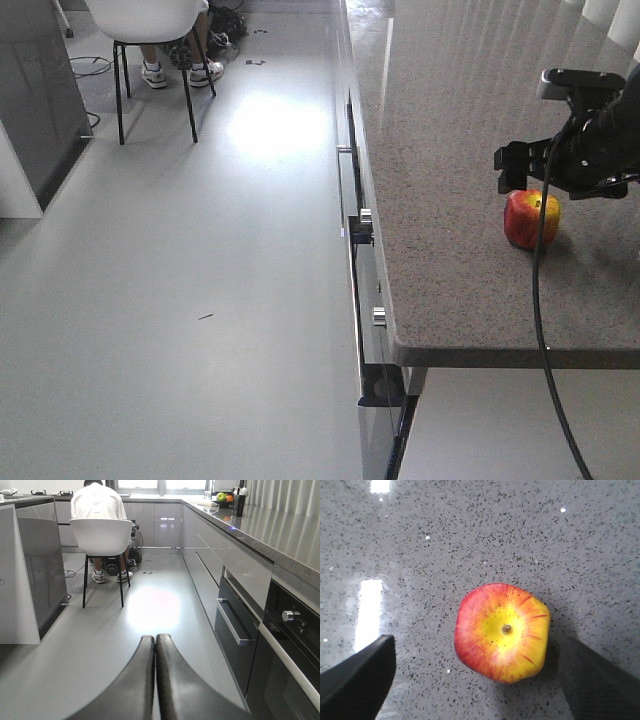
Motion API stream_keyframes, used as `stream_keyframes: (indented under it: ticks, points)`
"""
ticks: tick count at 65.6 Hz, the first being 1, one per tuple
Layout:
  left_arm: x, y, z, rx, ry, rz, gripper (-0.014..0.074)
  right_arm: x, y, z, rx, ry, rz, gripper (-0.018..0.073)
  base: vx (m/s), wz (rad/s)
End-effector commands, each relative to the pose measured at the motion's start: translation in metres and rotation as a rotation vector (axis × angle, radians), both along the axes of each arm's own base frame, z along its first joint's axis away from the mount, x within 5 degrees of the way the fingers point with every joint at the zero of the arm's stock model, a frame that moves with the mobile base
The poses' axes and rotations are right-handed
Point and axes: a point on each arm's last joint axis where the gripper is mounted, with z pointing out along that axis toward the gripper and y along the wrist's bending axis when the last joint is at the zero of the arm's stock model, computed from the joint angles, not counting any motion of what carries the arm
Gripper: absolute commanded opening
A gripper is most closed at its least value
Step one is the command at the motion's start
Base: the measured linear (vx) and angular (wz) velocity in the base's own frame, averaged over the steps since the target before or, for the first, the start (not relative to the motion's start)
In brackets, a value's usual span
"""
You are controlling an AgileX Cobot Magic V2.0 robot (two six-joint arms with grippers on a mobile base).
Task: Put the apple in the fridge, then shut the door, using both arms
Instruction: 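Lower the open right gripper over the red-yellow apple, then close the right gripper on the apple and lift it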
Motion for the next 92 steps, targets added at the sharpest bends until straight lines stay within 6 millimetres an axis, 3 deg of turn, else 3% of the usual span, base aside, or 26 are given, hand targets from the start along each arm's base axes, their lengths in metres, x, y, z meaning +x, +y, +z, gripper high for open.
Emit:
stream_keyframes:
  ticks: [1, 61, 73, 92]
  points:
    - [-0.002, 0.001, 0.014, -0.008, -0.112, 0.006, -0.0006, 0.002, -0.001, 0.028, -0.017, -0.124, 0.001, 0.0618, 0.00, 0.00]
    - [-0.002, 0.001, 0.014, -0.008, -0.112, 0.006, -0.0006, 0.026, -0.006, -0.027, -0.061, -0.036, -0.026, 0.0578, 0.00, 0.00]
    - [-0.002, 0.001, 0.014, -0.008, -0.112, 0.006, -0.0006, 0.028, -0.006, -0.025, -0.057, -0.070, -0.027, 0.0481, 0.00, 0.00]
    - [-0.002, 0.001, 0.014, -0.008, -0.112, 0.006, -0.0006, 0.027, -0.005, -0.018, -0.061, -0.096, -0.013, 0.0237, 0.00, 0.00]
